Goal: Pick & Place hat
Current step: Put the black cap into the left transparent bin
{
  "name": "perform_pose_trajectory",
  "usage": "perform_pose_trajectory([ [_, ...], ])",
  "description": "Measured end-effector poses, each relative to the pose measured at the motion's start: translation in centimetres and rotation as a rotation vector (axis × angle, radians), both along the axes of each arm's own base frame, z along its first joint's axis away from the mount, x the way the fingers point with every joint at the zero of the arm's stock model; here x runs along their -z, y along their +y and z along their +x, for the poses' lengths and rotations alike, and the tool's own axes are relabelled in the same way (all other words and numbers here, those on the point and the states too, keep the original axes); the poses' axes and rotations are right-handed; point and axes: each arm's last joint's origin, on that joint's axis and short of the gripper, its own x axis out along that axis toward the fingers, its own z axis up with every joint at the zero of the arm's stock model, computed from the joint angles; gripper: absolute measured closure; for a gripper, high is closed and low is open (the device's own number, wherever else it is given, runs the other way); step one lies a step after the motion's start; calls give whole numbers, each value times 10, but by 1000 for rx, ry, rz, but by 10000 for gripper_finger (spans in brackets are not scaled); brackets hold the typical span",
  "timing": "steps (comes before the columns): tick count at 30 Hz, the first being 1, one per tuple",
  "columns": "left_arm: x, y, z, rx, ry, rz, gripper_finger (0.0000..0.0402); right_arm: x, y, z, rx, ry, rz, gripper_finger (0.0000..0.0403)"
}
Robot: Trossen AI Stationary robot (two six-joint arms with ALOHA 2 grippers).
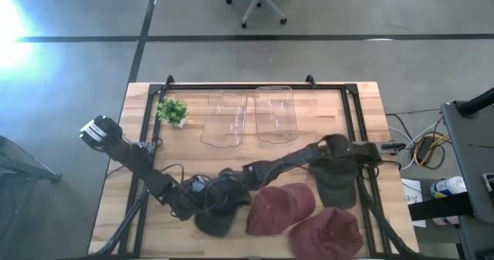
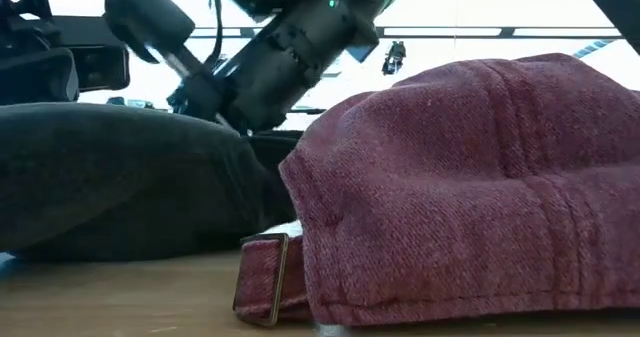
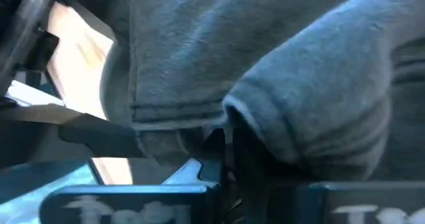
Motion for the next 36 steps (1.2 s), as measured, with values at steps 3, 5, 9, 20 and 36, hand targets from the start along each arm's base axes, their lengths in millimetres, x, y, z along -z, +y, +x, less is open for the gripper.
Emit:
perform_pose_trajectory([
  [3,-3,-1,0,4,-4,-12,228,4,3,5,-33,-4,18,374],
  [5,-8,-1,0,22,-6,-39,228,8,4,5,-30,37,-10,374],
  [9,-31,-4,0,71,-61,-106,228,20,3,4,-49,154,-93,375],
  [20,-46,13,-15,8,-43,58,228,-8,3,23,-250,2,-303,374],
  [36,-15,22,-12,-75,63,164,228,-43,14,23,-516,-122,-508,374],
])
